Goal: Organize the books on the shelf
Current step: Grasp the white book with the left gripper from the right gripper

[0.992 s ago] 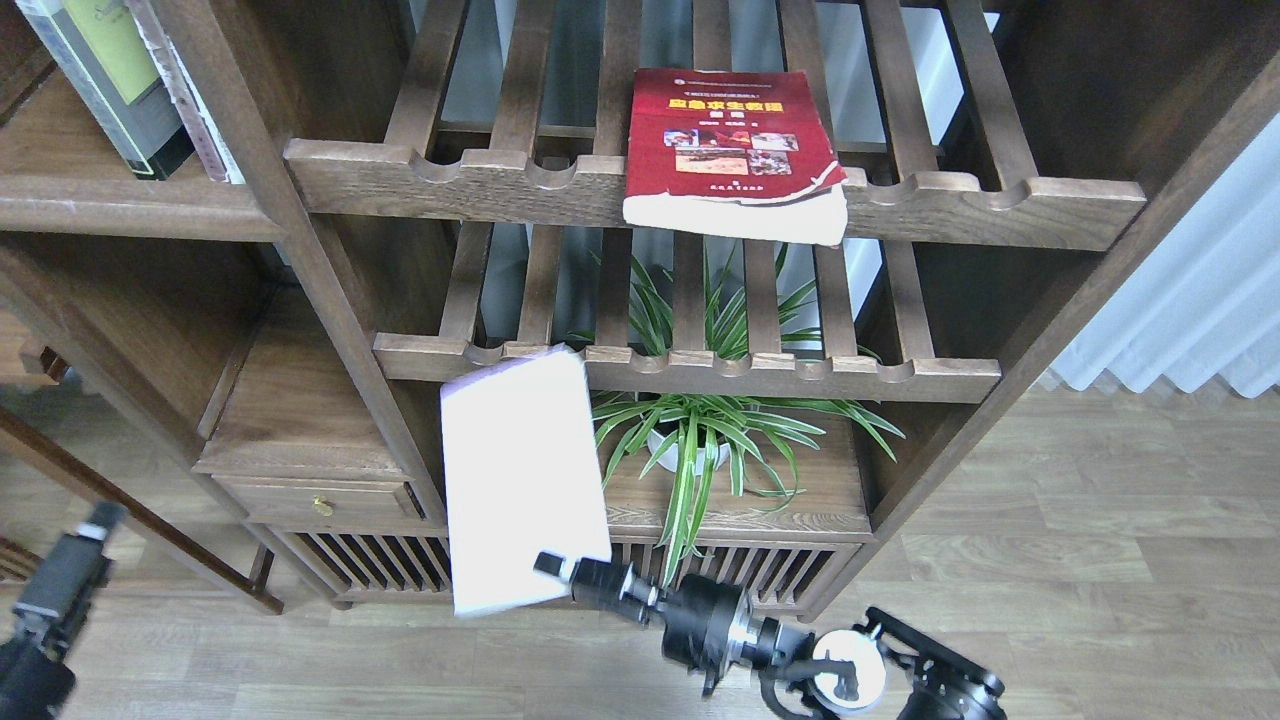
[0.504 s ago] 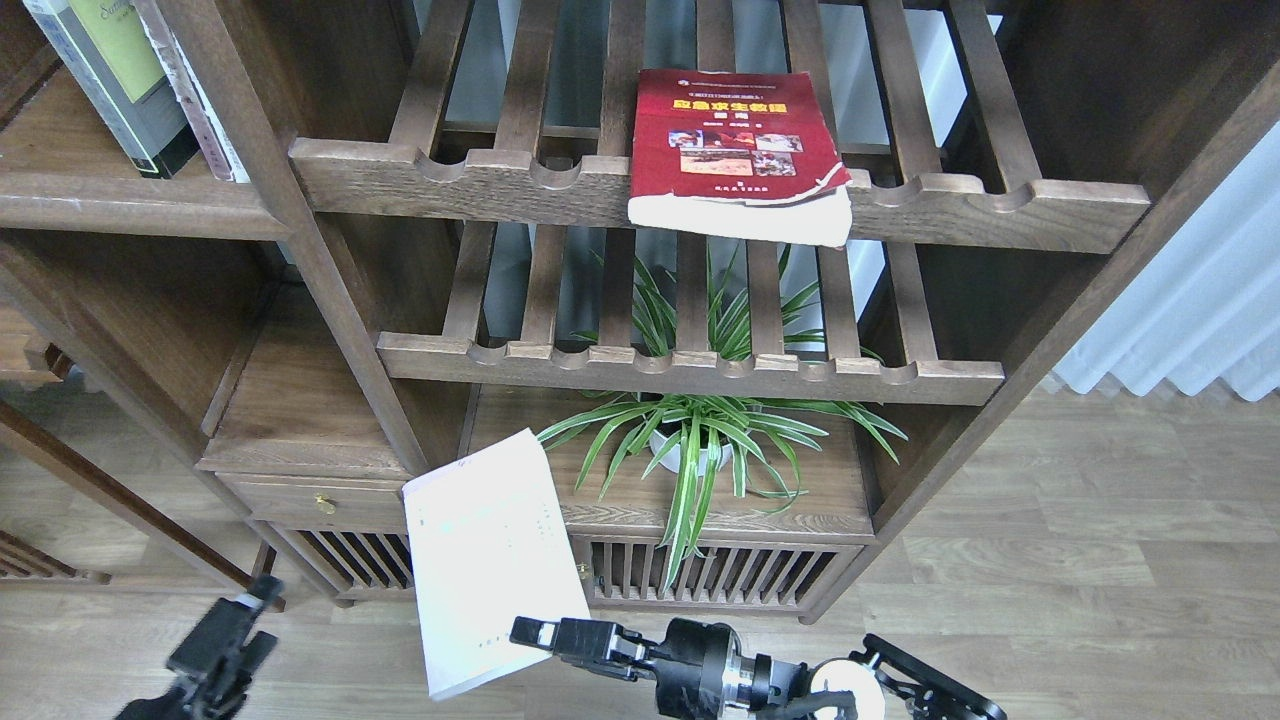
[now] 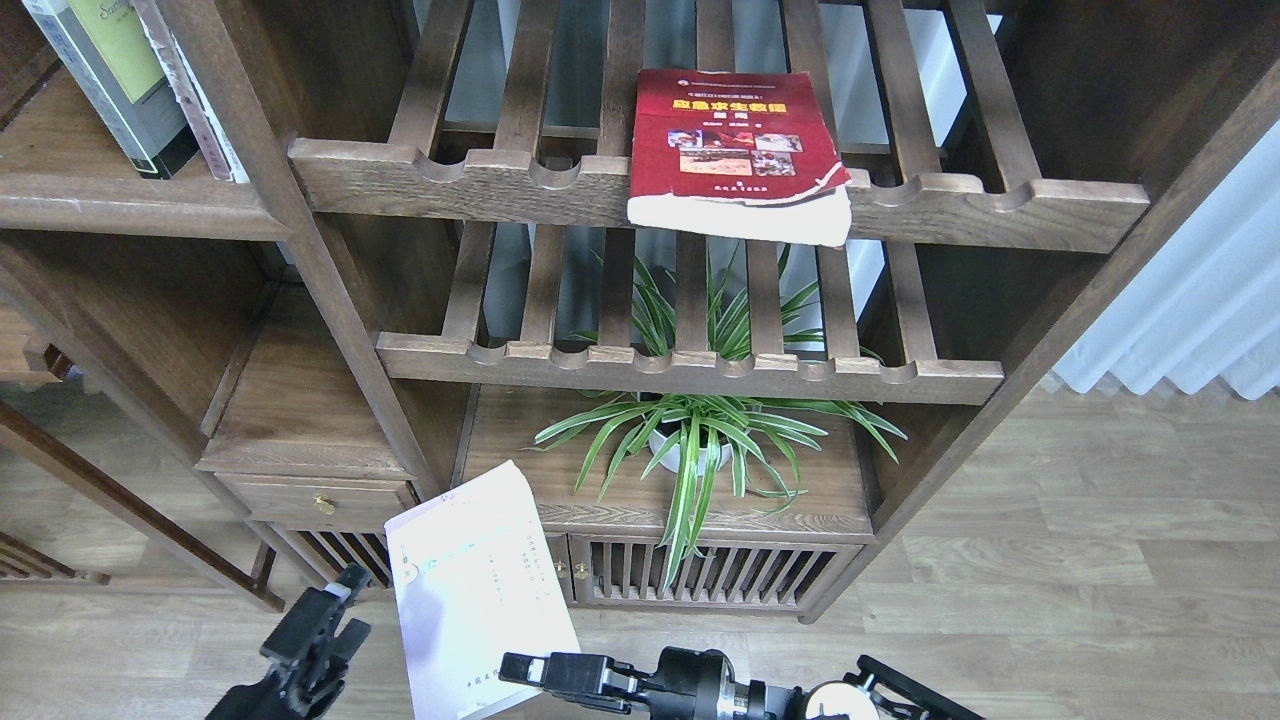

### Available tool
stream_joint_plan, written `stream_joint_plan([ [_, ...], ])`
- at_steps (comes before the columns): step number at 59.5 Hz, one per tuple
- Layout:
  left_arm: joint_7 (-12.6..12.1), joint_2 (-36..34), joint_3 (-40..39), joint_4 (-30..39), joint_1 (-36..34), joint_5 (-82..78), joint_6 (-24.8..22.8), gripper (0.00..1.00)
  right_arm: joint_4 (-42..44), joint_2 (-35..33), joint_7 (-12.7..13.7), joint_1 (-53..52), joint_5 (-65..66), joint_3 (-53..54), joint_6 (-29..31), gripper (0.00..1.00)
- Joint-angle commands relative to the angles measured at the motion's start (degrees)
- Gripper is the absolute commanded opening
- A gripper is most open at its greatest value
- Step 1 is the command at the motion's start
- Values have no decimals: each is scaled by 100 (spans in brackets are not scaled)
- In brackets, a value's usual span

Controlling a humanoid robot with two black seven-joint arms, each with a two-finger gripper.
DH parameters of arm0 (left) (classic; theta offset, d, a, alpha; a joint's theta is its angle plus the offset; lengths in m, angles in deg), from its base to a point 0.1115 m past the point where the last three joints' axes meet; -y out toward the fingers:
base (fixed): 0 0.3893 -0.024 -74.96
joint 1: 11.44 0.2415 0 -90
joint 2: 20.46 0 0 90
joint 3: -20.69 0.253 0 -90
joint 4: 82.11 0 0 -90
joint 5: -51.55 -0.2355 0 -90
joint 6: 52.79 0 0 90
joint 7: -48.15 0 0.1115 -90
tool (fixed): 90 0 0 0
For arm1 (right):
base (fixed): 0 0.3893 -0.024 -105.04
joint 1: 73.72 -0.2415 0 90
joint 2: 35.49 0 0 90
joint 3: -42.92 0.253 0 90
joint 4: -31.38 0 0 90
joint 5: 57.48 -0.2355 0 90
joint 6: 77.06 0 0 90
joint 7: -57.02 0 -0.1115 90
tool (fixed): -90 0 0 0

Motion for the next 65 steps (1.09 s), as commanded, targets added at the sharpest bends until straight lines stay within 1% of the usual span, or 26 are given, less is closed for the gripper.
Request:
stream_joint_plan([
  [1, 5, 109, 1, -15, -88, 5, -1, 91, -14, 0, -1, 44, -7, 8, 1, 4],
  [9, -4, 240, 1, -15, -159, 58, -1, 87, -14, 0, -1, 70, 2, 8, 1, 4],
  [10, -4, 275, 1, -15, -176, 76, -1, 85, -14, 0, -1, 70, 2, 8, 1, 4],
  [14, -4, 320, 89, -41, -194, 102, -1, 80, -14, 0, -1, 70, 2, 8, 1, 4],
  [15, -4, 320, 281, -50, -255, 137, -1, 78, -14, 0, -1, 70, 2, 8, 1, 4],
  [24, -4, 311, 546, -103, -387, 199, -1, 67, -14, 0, -1, 88, 2, 17, 1, 4],
  [30, -4, 311, 564, -120, -396, 208, -1, 59, -14, 0, -1, 114, 2, 25, 1, 4],
  [32, -13, 302, 564, -129, -396, 208, -1, 55, -14, 0, -1, 114, 2, 26, 1, 4],
  [34, -13, 285, 564, -129, -396, 208, -1, 49, -14, 0, -1, 123, 2, 26, 1, 4],
  [36, -13, 276, 555, -129, -396, 208, -1, 46, -14, 0, -1, 132, 2, 26, 1, 4],
  [45, -22, 232, 546, -147, -405, 208, -1, 37, -14, 0, -1, 149, -7, 34, 1, 4],
  [48, -22, 179, 546, -182, -396, 216, -1, 33, -14, 0, -1, 149, -7, 43, 1, 4],
  [52, -22, 109, 546, -191, -387, 208, -1, 31, -14, 0, -1, 149, -16, 43, 1, 4],
  [60, -22, -41, 485, -199, -370, 216, -1, 19, -14, 0, -1, 149, -16, 61, 1, 5],
  [62, -13, -128, 467, -199, -370, 216, -1, 13, -5, 0, -1, 149, -16, 87, 1, 5],
  [65, -4, -207, 458, -199, -370, 216, -1, 9, 4, 0, -1, 149, -25, 96, 1, 5],
])
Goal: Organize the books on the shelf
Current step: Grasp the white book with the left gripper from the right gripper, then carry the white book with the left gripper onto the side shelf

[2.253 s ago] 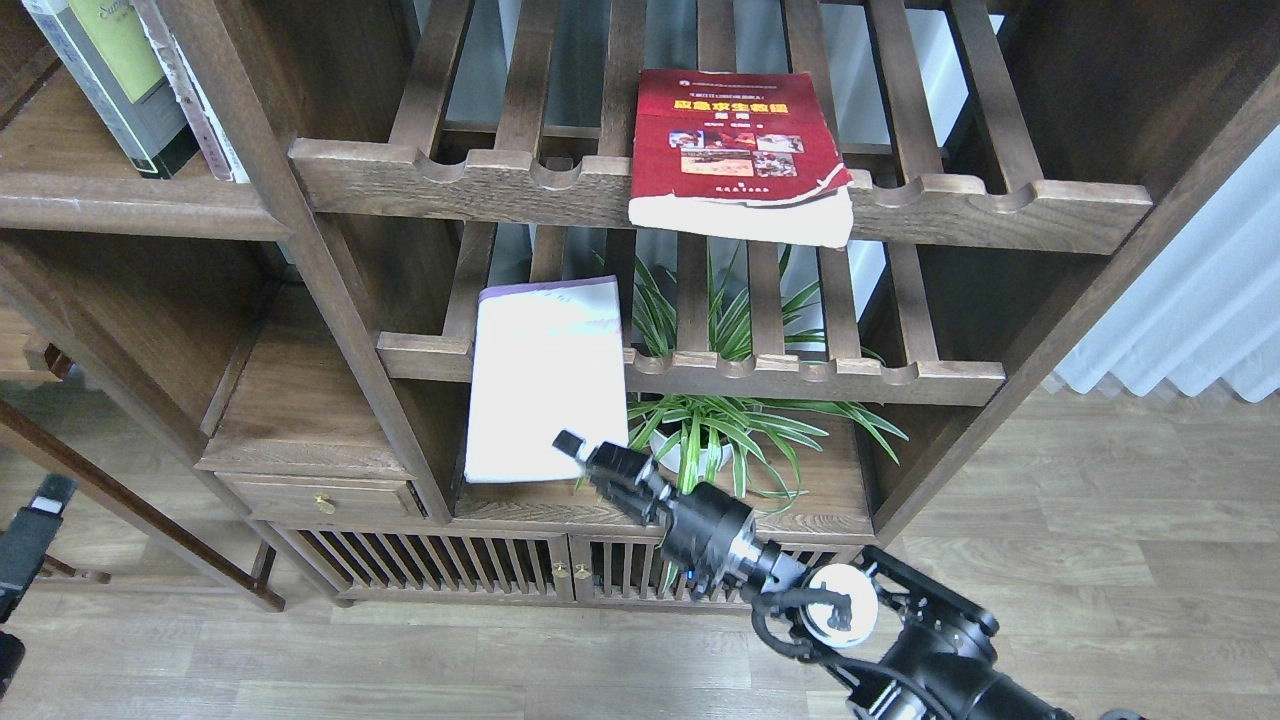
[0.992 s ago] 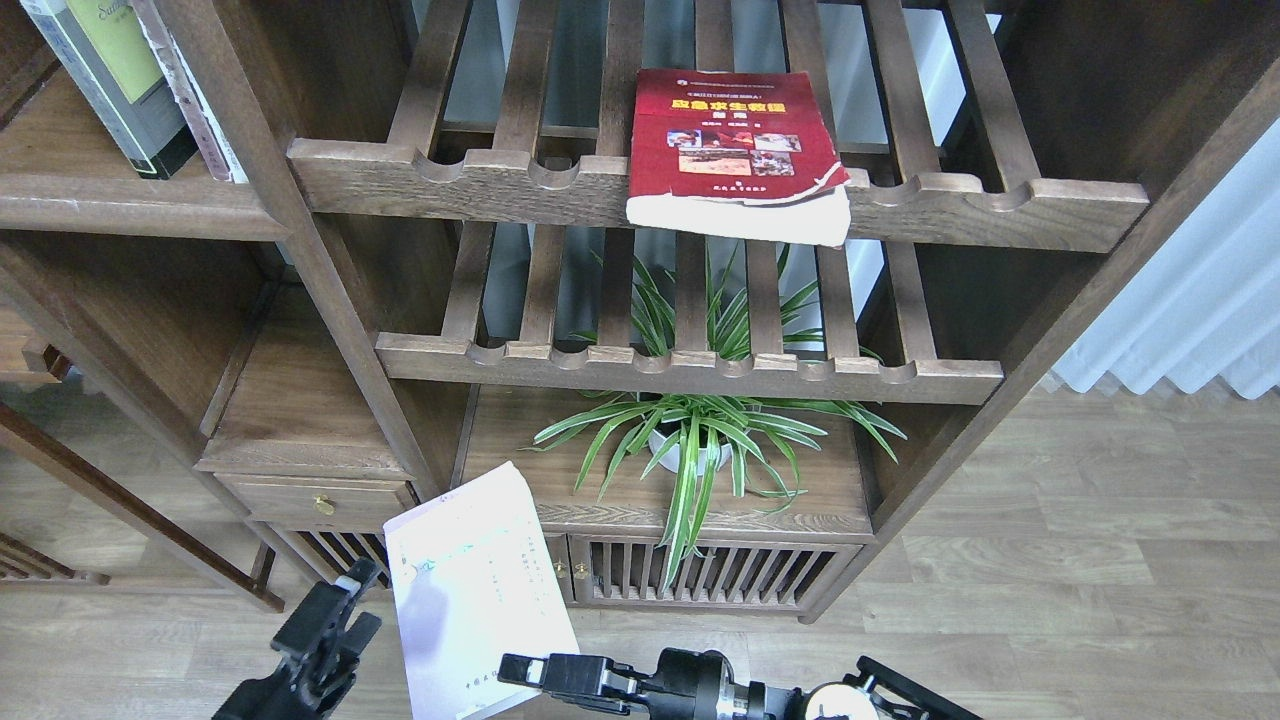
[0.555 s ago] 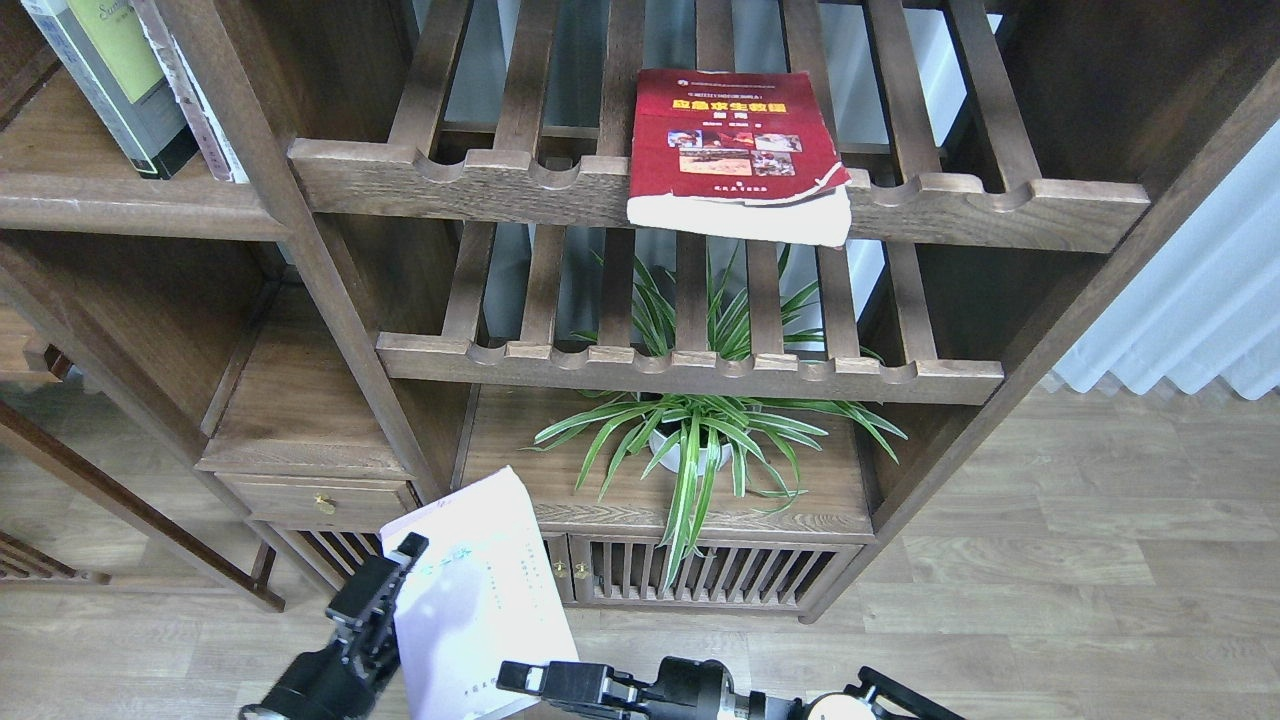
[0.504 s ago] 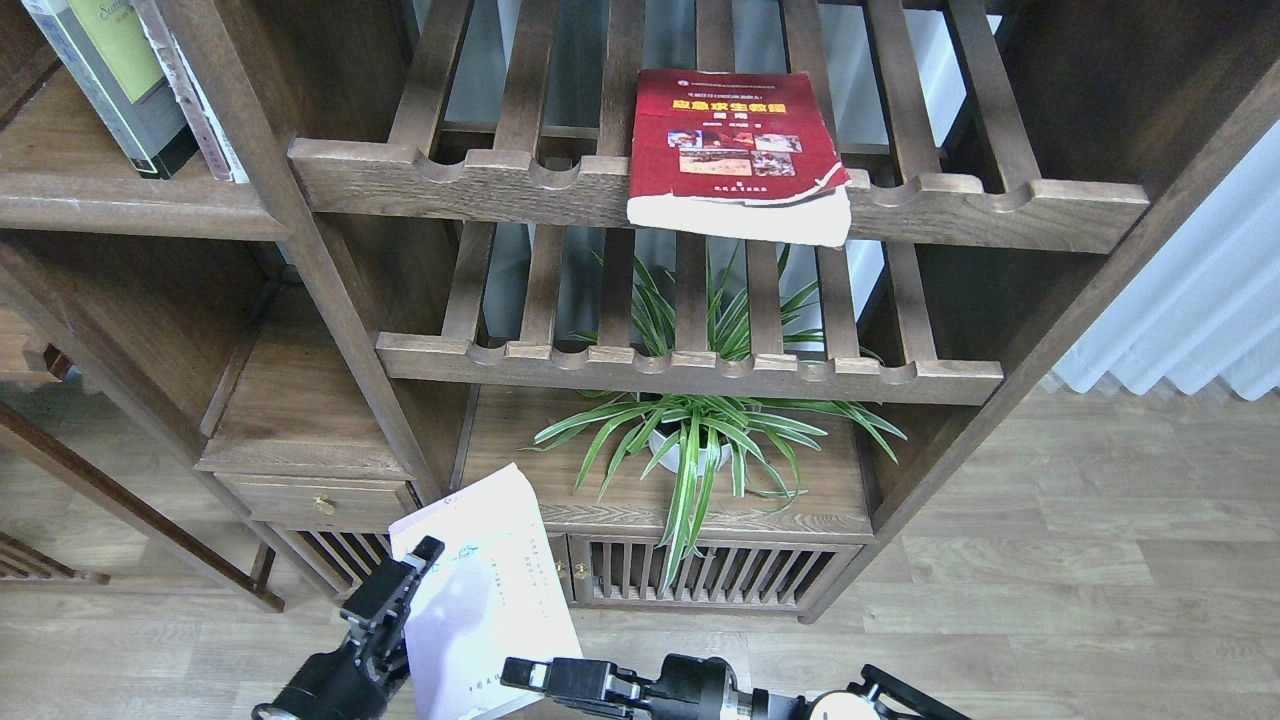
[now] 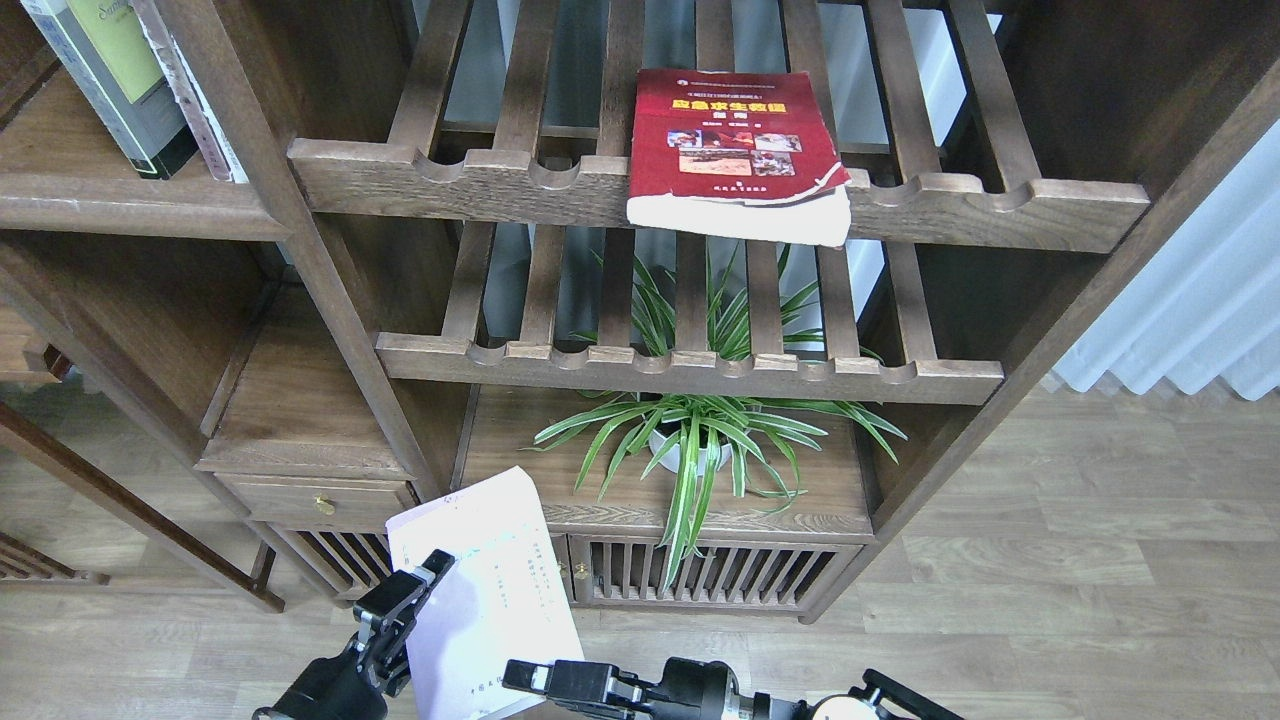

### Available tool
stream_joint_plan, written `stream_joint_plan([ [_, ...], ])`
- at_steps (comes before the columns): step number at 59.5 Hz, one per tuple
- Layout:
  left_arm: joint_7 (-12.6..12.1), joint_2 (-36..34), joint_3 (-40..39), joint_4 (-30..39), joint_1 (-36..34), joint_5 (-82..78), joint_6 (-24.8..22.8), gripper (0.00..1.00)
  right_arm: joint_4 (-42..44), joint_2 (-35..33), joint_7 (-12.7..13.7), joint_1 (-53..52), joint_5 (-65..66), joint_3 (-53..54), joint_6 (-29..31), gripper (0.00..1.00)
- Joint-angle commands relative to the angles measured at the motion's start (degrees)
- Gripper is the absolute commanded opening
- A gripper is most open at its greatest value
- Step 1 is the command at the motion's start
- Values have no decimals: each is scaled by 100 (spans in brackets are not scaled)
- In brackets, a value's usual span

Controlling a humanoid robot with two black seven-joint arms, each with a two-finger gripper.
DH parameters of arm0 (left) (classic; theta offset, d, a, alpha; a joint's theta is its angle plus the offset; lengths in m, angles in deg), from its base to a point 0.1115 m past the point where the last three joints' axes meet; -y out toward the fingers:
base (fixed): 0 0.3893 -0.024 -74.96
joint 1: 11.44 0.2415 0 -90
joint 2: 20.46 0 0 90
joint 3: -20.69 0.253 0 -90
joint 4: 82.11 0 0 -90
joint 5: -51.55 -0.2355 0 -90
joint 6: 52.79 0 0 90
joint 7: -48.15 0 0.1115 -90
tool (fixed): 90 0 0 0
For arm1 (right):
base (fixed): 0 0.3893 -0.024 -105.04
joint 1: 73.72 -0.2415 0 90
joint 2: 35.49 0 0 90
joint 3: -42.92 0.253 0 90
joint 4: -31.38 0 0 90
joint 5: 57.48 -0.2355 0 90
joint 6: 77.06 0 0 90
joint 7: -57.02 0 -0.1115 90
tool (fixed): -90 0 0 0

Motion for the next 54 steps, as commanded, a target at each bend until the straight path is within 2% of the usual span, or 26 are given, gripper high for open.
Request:
stream_joint_plan([
  [1, 25, -219, -34, -4, 8, 3, 1, 9, 19, -5, -9, -1, -23, 51, -1, 5],
  [19, -54, -413, -7, 75, -1, -14, 1, 7, 28, -5, -9, -1, -40, 60, -1, 5],
  [24, -54, -466, -7, 84, -10, -14, 1, 7, 19, -5, -9, -1, -40, 60, -1, 8],
  [27, -54, -483, -25, 84, -1, -14, 1, 7, 19, -5, -9, -1, -32, 42, -1, 19],
  [28, -54, -492, -33, 84, -1, -14, 1, 7, 19, -5, -9, -1, -6, 33, -1, 29],
  [30, -54, -501, -51, 84, -1, -14, 1, 7, 19, -5, -9, -1, 12, 33, -1, 37],
  [31, -54, -518, -60, 93, -1, -14, 1, 7, 19, -5, -9, -10, 38, 25, -1, 49],
  [32, -54, -527, -60, 93, -1, -14, 1, 7, 19, -5, -9, -10, 47, 16, -1, 53],
  [34, -45, -562, -77, 101, -1, -14, 1, 7, 10, -5, -9, -28, 117, 7, -1, 68],
  [37, -36, -606, -121, 110, 8, -14, 1, 7, 10, -5, -9, -28, 162, 33, -1, 78],
  [40, -1, -641, -191, 154, 17, -5, 1, 7, 10, -5, -9, -28, 170, 33, -1, 86],
  [47, 8, -852, -481, 356, 139, -5, 1, 7, 10, -5, -9, -28, 179, 42, -1, 96],
  [53, -19, -1195, -885, 602, 280, -5, 1, 6, 10, -5, -9, -28, 171, 51, -1, 99],
  [54, -62, -1456, -1225, 785, 437, -14, 1, 6, 19, -5, -9, -28, 171, 60, -1, 99],
])
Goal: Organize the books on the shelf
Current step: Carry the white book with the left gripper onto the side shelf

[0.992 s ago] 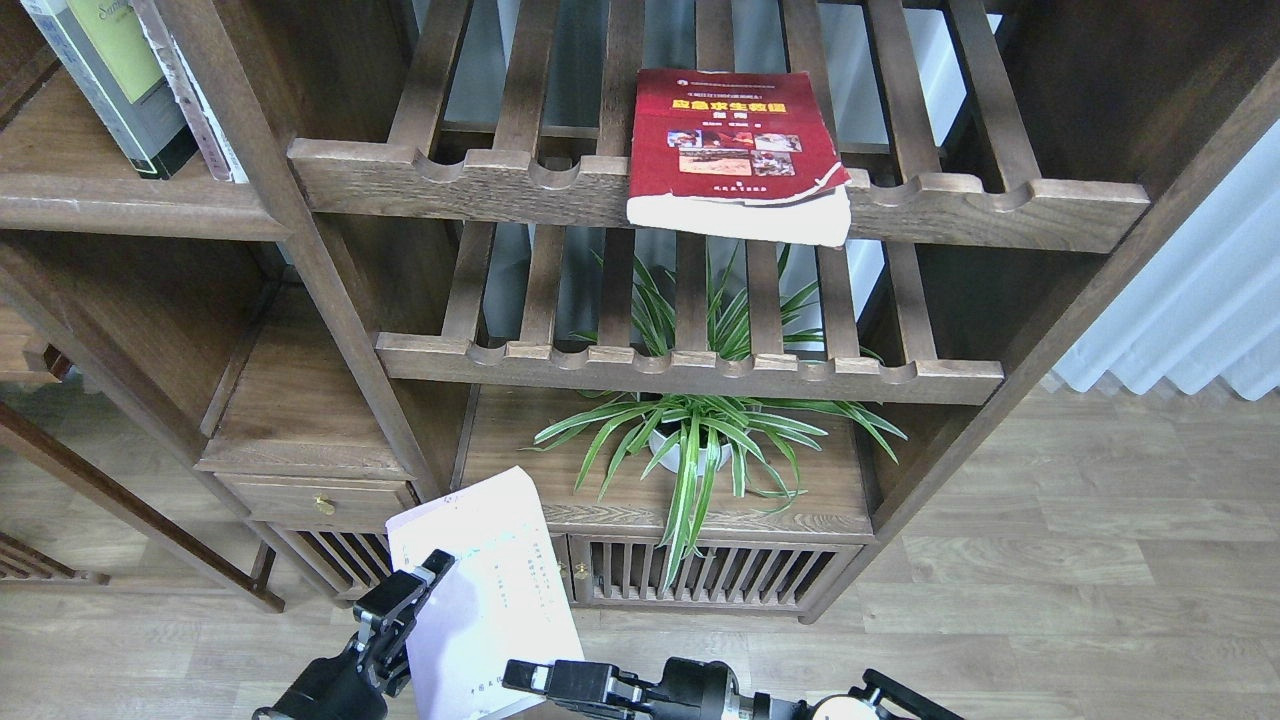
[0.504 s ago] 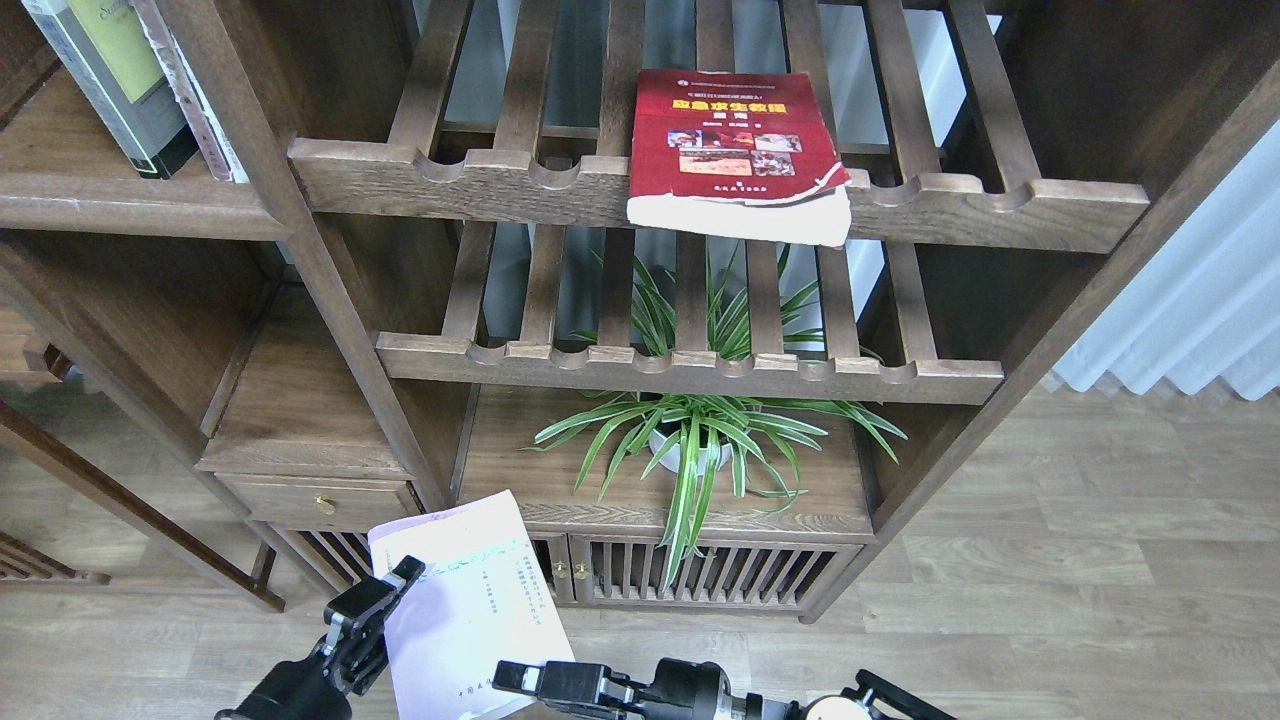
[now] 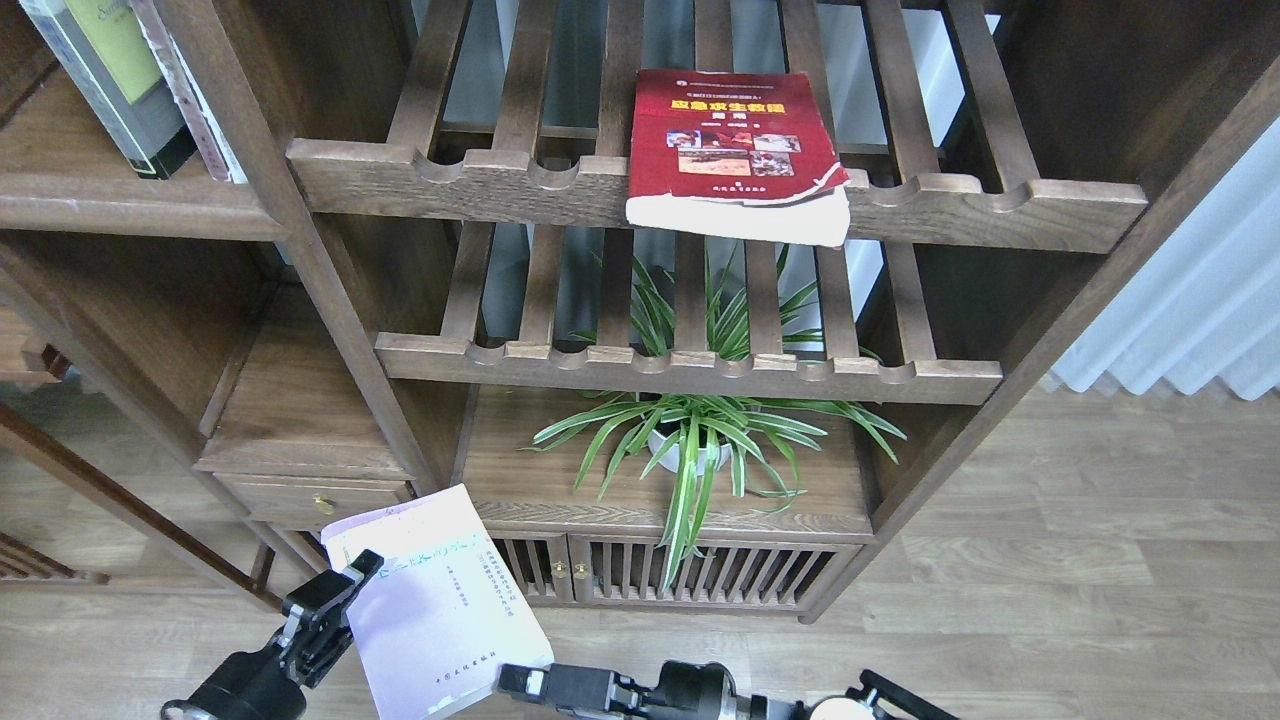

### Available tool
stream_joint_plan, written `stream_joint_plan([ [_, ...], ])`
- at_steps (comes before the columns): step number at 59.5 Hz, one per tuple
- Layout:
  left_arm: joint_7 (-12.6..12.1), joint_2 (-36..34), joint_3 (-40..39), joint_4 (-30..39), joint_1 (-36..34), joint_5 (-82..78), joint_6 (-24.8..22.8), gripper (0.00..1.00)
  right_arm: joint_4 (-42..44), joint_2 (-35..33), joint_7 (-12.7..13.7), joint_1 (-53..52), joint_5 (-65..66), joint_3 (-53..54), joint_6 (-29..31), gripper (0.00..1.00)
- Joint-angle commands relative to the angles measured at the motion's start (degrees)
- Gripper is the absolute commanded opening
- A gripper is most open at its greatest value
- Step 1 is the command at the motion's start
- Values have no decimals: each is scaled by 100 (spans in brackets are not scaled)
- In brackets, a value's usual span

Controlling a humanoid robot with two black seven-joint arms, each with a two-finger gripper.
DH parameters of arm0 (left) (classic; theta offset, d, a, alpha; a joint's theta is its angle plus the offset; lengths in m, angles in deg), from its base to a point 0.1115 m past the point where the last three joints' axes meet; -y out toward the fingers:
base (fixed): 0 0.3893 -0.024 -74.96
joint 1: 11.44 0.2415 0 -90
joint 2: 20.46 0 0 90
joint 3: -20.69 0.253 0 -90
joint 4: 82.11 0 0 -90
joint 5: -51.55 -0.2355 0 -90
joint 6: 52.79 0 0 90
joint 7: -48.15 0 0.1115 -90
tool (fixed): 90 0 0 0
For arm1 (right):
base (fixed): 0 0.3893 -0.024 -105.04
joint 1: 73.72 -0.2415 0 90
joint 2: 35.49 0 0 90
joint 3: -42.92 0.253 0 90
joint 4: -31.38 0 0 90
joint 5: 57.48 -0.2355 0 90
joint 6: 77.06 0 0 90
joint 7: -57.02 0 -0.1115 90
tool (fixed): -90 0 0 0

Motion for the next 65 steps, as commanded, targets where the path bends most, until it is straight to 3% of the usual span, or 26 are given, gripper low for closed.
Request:
stream_joint_plan([
  [1, -57, -460, -583, 347, 265, -8, -3, 6, 9, 0, 1, 0, -8, 10, 1, 99],
  [18, -75, -1638, -2569, 778, 731, -8, -3, 6, 105, 0, 1, 36, 10, 10, 1, 99],
  [32, -558, -2060, -3949, 901, 731, -61, -3, 6, 114, 0, 1, 36, 19, 10, 1, 99],
  [39, -620, -2288, -4397, 901, 687, -96, -3, 6, 123, 0, 1, 44, 19, 10, 1, 99],
  [49, -804, -2429, -5021, 735, 99, -526, -3, 6, 132, 0, 1, 71, 19, 10, 1, 99],
  [65, -848, -2350, -4996, 295, -1465, -2161, -3, 6, 132, 0, 1, 80, 19, 10, 1, 99],
])
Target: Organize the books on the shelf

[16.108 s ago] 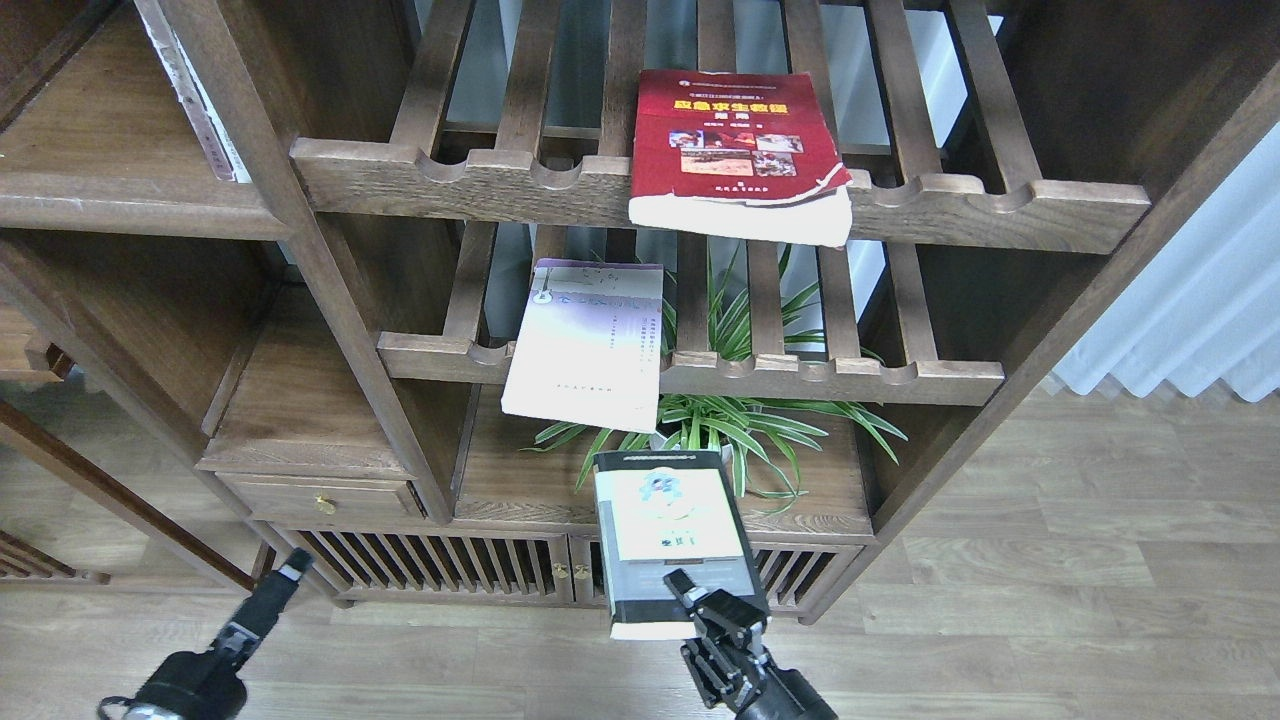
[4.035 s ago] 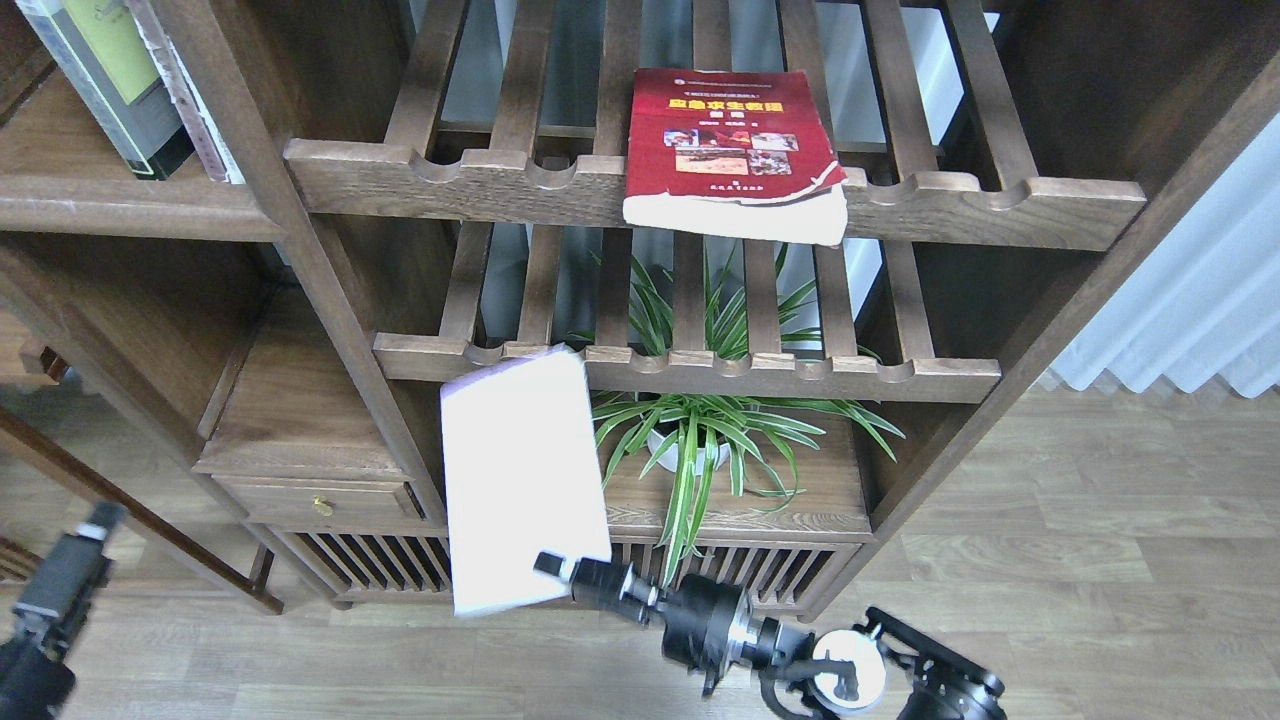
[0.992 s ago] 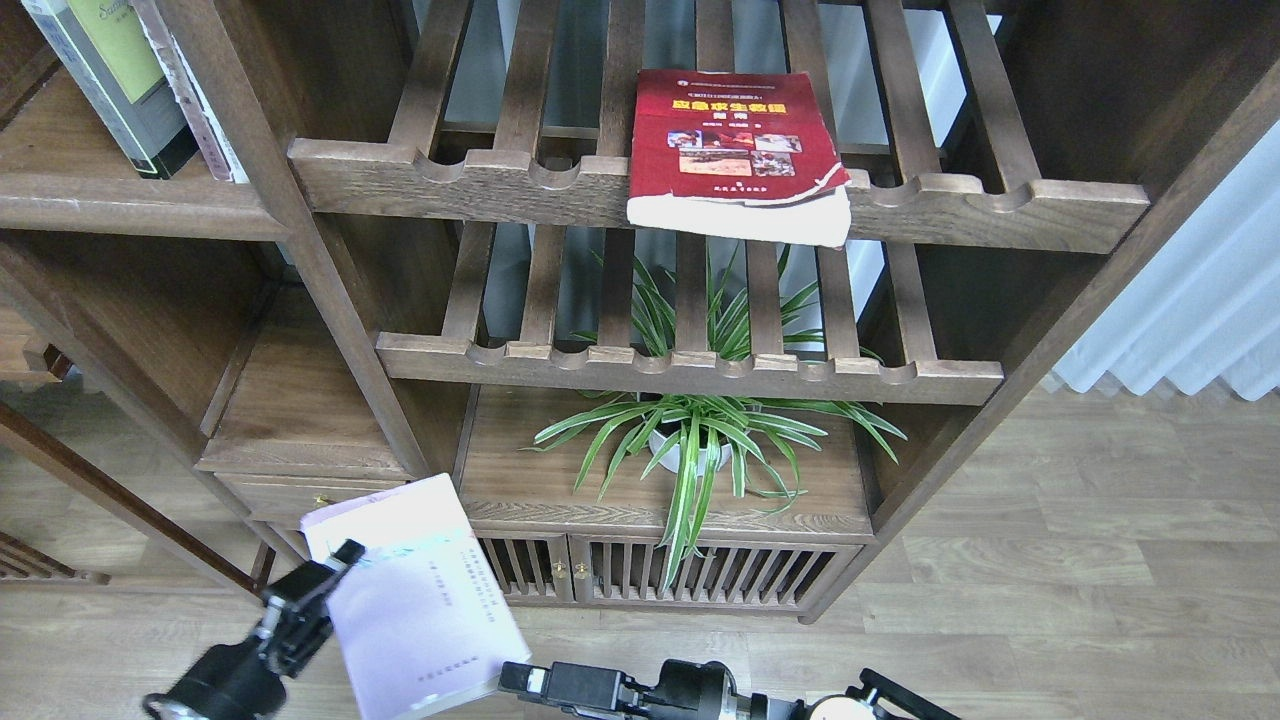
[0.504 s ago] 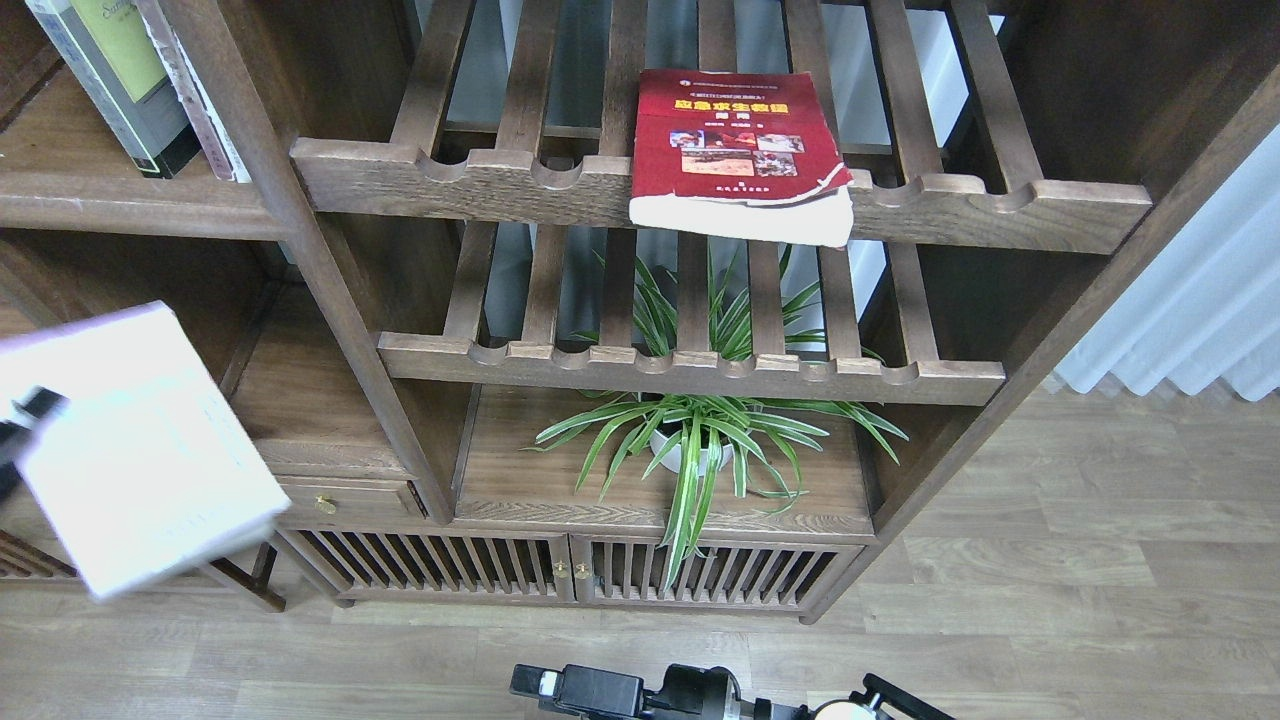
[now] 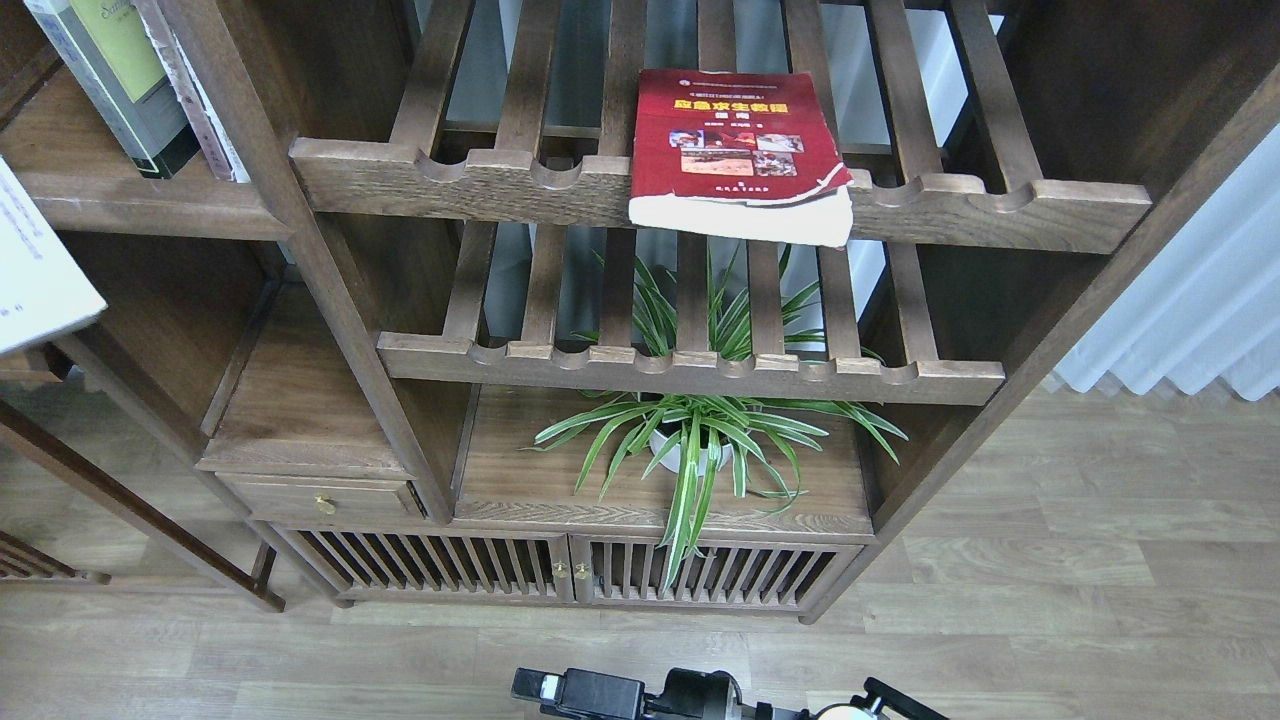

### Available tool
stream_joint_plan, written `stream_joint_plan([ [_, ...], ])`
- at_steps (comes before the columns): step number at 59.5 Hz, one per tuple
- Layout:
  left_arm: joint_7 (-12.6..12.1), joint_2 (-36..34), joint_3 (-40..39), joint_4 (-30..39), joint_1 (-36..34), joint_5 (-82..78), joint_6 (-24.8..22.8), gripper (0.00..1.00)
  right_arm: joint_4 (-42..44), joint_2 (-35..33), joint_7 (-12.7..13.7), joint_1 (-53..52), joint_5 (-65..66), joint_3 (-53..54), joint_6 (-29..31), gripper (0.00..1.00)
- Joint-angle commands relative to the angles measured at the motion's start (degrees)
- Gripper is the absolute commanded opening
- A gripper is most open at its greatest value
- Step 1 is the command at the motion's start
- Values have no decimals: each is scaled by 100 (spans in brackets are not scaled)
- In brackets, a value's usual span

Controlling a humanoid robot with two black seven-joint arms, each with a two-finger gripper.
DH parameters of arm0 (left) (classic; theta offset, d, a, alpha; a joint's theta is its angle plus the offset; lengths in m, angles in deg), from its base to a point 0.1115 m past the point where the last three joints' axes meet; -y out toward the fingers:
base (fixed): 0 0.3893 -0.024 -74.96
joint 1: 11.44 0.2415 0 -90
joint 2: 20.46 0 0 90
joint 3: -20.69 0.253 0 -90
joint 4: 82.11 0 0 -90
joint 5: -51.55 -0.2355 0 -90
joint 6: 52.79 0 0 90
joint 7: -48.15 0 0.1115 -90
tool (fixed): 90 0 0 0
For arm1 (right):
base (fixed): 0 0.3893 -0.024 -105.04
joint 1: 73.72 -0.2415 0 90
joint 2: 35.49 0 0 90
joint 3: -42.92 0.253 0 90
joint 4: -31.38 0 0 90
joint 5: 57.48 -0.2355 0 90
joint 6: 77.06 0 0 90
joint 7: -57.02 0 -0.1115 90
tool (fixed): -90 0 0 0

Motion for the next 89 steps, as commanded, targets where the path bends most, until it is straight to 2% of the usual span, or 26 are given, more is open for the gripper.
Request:
stream_joint_plan([
  [1, -3, 37, 78, -196, -715, -665, -1, 6, 0, 0, 0, 9, 0, 0, -1, 99],
  [17, -29, 54, 957, -767, -2657, -1851, -1, 7, -9, 0, 0, 35, 0, 0, -1, 99],
  [26, -38, 177, 1036, -1005, -3299, -2484, -1, 7, -9, 0, 0, 88, 0, 17, -1, 99],
  [38, -47, 494, 1089, -1207, -3721, -2951, -1, 7, -9, 0, 0, 97, 0, 9, -1, 99],
  [55, -47, 1056, 2169, -2296, -5267, -3118, -1, 7, -27, 0, 0, 97, 0, 17, -1, 98],
  [68, -47, 1223, 2706, -2868, -5848, -3153, -1, 7, -44, 0, 0, 114, 0, 88, -1, 98],
  [84, -55, 1382, 3075, -3282, -6218, -3153, -1, 9, -44, 0, 0, 141, 0, 88, -1, 98],
  [88, -213, 1382, 3128, -3299, -6244, -3162, -1, 8, -53, 0, 0, 150, 0, 88, -1, 98],
  [89, -370, 1373, 3111, -3299, -6253, -3162, -1, 8, -62, 0, 0, 150, 0, 88, -1, 98],
])
